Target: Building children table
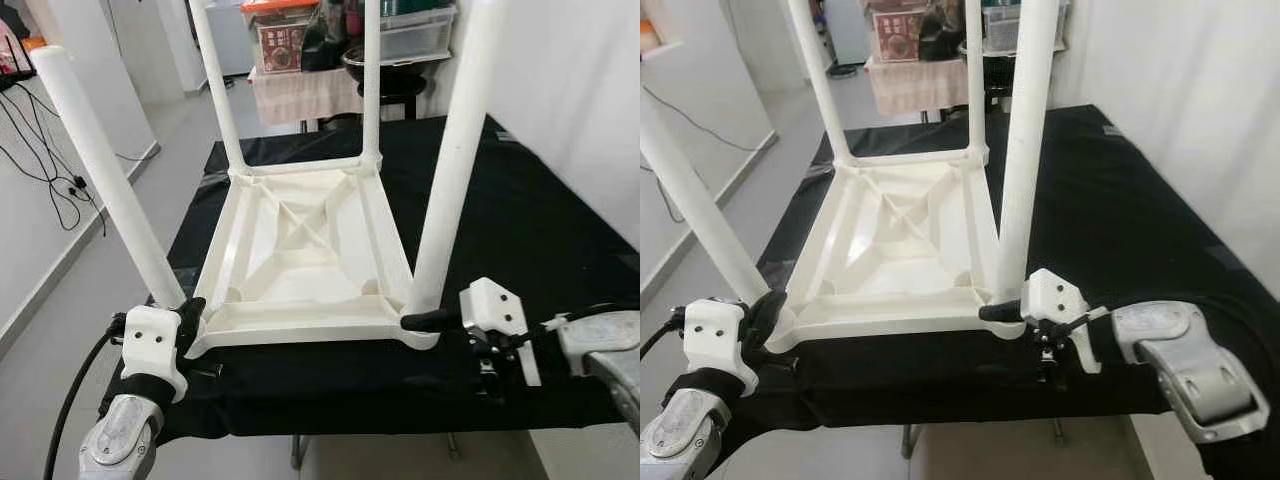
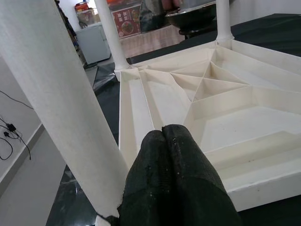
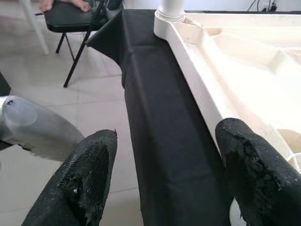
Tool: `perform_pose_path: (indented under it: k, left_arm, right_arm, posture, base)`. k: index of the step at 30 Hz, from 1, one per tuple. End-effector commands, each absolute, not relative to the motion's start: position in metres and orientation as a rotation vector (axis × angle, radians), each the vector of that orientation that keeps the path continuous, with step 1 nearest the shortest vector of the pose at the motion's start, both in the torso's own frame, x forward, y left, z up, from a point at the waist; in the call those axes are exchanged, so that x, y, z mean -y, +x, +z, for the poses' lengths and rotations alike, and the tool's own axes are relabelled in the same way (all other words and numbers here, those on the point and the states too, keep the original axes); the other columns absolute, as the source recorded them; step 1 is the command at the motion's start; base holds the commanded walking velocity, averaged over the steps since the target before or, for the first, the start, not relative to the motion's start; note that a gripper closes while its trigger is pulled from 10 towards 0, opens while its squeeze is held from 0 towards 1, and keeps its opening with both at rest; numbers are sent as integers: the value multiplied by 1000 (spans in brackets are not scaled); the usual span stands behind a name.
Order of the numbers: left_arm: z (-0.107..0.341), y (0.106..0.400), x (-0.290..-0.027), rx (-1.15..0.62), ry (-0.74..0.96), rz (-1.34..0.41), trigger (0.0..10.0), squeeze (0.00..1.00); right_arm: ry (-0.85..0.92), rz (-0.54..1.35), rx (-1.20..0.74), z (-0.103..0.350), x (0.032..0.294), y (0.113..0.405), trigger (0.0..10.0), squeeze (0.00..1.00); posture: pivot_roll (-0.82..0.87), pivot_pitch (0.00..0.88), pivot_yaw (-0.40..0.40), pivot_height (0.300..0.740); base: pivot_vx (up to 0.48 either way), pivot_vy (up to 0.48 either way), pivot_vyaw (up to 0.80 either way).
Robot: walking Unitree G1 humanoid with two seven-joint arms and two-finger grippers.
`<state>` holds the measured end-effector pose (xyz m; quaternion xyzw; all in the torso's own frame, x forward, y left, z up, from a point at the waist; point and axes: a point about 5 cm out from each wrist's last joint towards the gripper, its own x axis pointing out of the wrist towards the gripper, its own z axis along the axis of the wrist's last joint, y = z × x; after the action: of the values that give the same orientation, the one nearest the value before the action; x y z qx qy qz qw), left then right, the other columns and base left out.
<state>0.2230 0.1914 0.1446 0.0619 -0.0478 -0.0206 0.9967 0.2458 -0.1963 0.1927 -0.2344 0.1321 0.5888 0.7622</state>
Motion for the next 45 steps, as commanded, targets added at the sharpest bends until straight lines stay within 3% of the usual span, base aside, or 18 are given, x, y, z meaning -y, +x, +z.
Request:
perform_pose_path:
  k: [1,23,45]
  left_arm:
    - [141,224,-194,71,146,-29,10000,0]
    - [141,225,-195,72,147,-20,10000,0]
    - [139,224,-200,60,159,21,10000,0]
  right_arm:
    - [-527,1290,-275,192,192,247,10000,0]
    - [-463,1336,-248,175,172,245,10000,0]
    - [-429,1333,-244,179,176,247,10000,0]
  posture:
    - [-77,0,82,740]
    - [-74,0,81,740]
    - [-73,0,80,740]
  base:
    - [0,0,0]
    - [0,0,0]
    - [0,0,0]
